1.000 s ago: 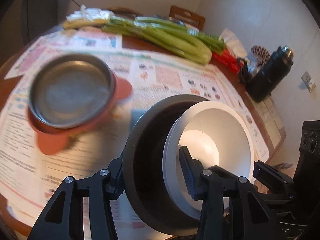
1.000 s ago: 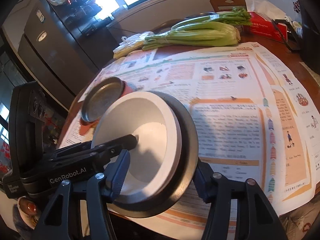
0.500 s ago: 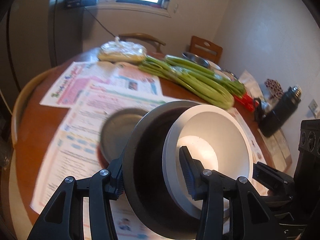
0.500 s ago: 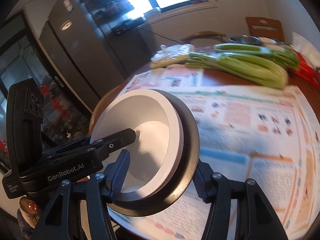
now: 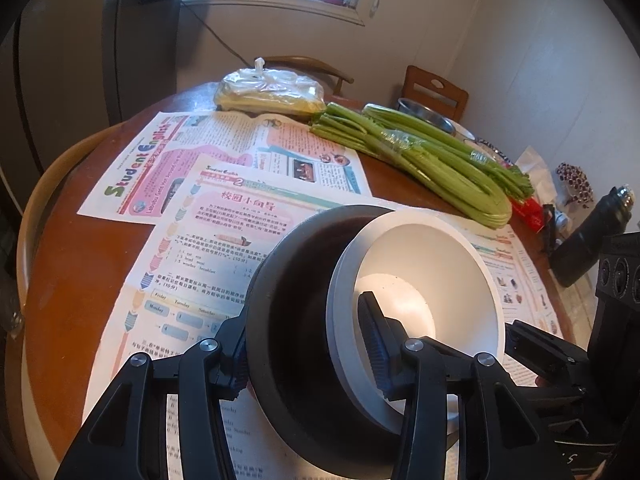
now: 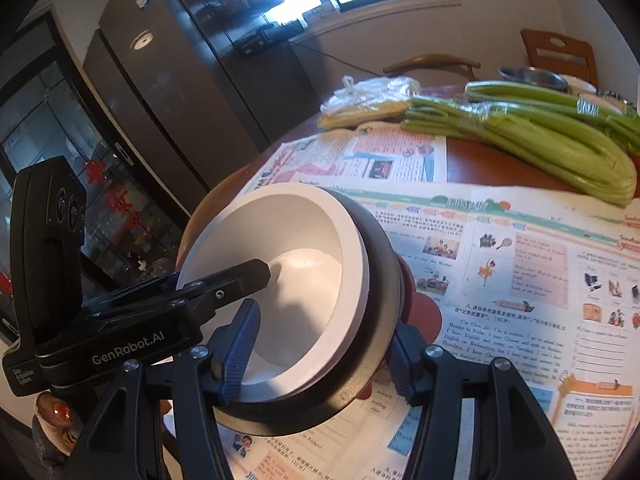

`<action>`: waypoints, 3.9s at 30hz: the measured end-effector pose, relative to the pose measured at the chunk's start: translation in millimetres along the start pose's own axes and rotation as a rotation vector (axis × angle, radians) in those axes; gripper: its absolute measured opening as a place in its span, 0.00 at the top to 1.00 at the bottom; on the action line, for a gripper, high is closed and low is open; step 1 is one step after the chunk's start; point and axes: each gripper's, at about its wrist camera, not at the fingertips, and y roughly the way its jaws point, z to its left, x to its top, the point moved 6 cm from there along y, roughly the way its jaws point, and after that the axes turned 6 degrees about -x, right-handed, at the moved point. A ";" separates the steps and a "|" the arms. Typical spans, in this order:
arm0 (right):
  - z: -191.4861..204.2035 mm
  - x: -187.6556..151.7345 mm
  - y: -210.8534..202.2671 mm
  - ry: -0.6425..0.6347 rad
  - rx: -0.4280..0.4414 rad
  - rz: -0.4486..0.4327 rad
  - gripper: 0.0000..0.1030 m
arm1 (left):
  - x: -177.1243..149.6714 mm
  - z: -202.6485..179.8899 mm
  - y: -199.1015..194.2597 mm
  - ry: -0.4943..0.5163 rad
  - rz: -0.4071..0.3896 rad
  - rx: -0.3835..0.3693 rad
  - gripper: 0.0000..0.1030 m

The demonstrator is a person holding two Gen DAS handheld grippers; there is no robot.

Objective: Organize plates and bowls

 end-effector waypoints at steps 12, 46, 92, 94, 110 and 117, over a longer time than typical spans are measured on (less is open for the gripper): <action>-13.6 -4.6 21.5 0.029 -0.018 0.027 0.43 | -5.5 7.5 19.8 0.020 0.016 0.022 0.53; -9.5 -4.3 -5.5 -0.036 -0.168 -0.097 0.43 | -5.8 5.3 -20.1 0.045 -0.085 0.099 0.43; -11.2 -139.1 -106.1 -0.045 -0.321 -0.178 0.36 | -149.1 -34.8 -72.7 0.051 -0.087 0.218 0.30; -10.3 -140.1 -105.1 -0.044 -0.319 -0.174 0.36 | -150.5 -35.4 -72.6 0.052 -0.083 0.214 0.30; -8.7 -141.5 -100.3 -0.044 -0.326 -0.153 0.36 | -154.2 -33.7 -71.6 0.050 -0.071 0.199 0.30; -8.3 -142.0 -101.2 -0.043 -0.329 -0.156 0.36 | -154.6 -33.2 -72.4 0.053 -0.071 0.198 0.30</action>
